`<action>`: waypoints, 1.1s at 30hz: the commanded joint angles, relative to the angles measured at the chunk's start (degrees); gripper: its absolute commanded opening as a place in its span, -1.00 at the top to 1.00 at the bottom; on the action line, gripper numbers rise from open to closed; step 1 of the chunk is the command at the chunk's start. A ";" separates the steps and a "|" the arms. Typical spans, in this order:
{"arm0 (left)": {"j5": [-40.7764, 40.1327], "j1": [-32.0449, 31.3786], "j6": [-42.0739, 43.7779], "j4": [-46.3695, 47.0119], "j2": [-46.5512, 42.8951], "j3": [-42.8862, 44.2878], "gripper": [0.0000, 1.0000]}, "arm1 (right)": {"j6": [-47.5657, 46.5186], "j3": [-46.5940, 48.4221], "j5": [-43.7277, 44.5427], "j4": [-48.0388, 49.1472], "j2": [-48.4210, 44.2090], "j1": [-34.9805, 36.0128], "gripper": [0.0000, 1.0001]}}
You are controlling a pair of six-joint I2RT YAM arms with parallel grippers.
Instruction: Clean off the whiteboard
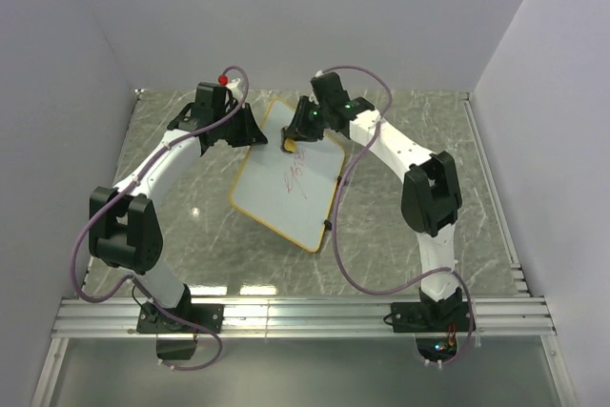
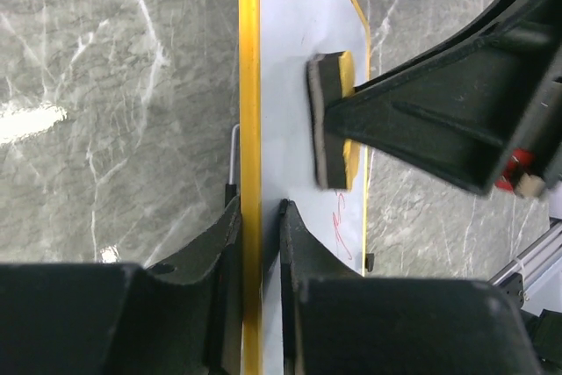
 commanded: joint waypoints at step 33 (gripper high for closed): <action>-3.36 -8.20 6.63 -10.75 3.98 -0.83 0.99 | 4.61 9.38 3.38 -10.30 2.84 4.59 1.00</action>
